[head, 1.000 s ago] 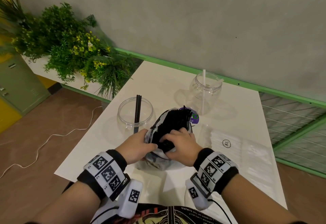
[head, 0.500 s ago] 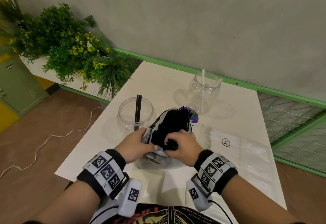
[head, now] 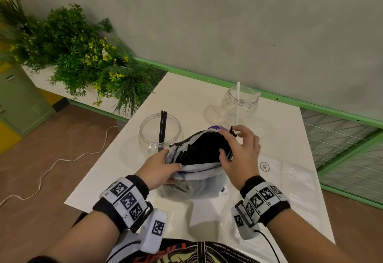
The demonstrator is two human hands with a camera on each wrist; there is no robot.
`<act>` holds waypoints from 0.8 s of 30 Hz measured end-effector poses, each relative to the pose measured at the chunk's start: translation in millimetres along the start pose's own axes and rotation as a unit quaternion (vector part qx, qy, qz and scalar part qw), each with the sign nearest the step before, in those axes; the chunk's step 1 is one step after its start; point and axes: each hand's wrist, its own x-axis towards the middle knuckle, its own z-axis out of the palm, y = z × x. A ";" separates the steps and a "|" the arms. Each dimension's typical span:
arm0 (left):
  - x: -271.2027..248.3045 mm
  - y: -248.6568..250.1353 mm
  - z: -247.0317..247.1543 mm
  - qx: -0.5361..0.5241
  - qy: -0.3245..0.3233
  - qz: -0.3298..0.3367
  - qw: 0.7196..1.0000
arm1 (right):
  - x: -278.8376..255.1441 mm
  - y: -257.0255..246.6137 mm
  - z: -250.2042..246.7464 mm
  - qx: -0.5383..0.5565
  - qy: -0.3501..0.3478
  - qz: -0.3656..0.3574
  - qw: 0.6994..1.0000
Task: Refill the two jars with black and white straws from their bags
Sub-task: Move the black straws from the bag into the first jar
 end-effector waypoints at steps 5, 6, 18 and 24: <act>-1.0 1.0 0.4 -0.012 0.001 -0.006 1.000 | -0.5 14.8 4.5 0.046 -0.066 -0.045 0.996; -1.0 1.5 0.8 -0.012 0.001 -0.010 1.000 | -1.0 14.6 4.9 0.062 -0.065 -0.027 0.996; -8.1 6.5 5.9 -0.116 -0.002 -0.023 0.993 | 2.2 -1.0 -0.9 0.275 -0.098 0.071 0.954; -9.1 7.8 11.9 -0.179 0.023 -0.037 0.983 | -1.7 7.9 -2.6 0.229 -0.113 0.078 0.964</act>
